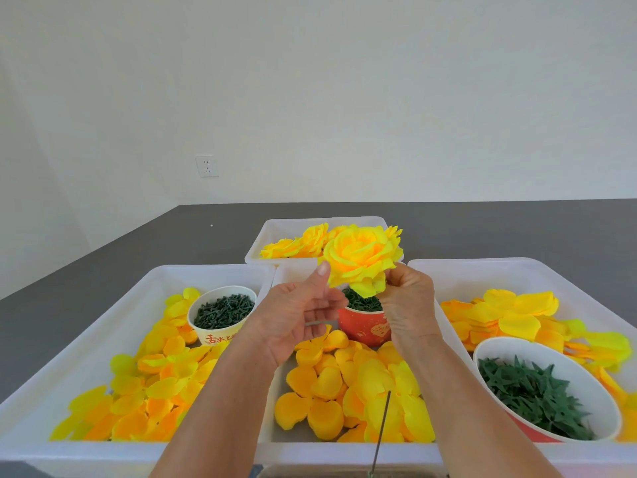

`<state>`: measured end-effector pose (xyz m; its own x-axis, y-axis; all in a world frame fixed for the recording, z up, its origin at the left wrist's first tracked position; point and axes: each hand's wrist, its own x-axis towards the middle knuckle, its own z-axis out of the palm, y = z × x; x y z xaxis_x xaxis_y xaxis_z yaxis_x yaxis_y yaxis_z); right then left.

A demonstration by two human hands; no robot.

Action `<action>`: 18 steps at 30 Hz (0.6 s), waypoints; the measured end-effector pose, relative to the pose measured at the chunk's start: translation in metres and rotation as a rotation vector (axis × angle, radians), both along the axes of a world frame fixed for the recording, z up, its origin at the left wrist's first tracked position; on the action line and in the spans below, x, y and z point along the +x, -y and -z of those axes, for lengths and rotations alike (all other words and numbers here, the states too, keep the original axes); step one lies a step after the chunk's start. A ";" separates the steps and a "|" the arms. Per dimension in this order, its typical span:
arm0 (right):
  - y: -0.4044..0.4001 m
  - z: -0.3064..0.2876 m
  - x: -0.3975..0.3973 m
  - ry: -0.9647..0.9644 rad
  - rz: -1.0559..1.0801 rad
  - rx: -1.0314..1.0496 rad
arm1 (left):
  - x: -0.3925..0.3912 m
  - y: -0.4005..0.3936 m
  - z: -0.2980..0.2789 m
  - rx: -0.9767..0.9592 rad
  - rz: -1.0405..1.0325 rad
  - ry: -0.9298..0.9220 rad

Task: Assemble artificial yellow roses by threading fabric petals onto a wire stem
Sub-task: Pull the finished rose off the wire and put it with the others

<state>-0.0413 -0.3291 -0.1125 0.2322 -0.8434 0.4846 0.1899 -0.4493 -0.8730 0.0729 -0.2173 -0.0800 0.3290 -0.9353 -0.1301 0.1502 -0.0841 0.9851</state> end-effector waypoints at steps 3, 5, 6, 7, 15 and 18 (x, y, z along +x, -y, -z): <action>0.003 0.002 0.002 -0.075 0.036 -0.021 | 0.000 0.000 0.001 -0.038 0.039 -0.083; 0.002 0.002 0.003 -0.088 0.029 -0.019 | 0.002 0.000 0.001 -0.070 0.009 -0.175; 0.001 0.002 0.003 -0.082 0.019 -0.022 | 0.003 0.000 0.001 -0.084 -0.009 -0.213; 0.000 0.002 0.003 -0.072 0.008 -0.029 | 0.003 0.000 0.001 -0.096 -0.026 -0.243; 0.000 0.002 0.002 -0.105 0.027 -0.098 | 0.003 0.001 -0.001 -0.074 -0.125 -0.348; 0.001 0.003 0.002 -0.132 0.030 -0.111 | 0.004 0.001 -0.001 -0.051 -0.148 -0.415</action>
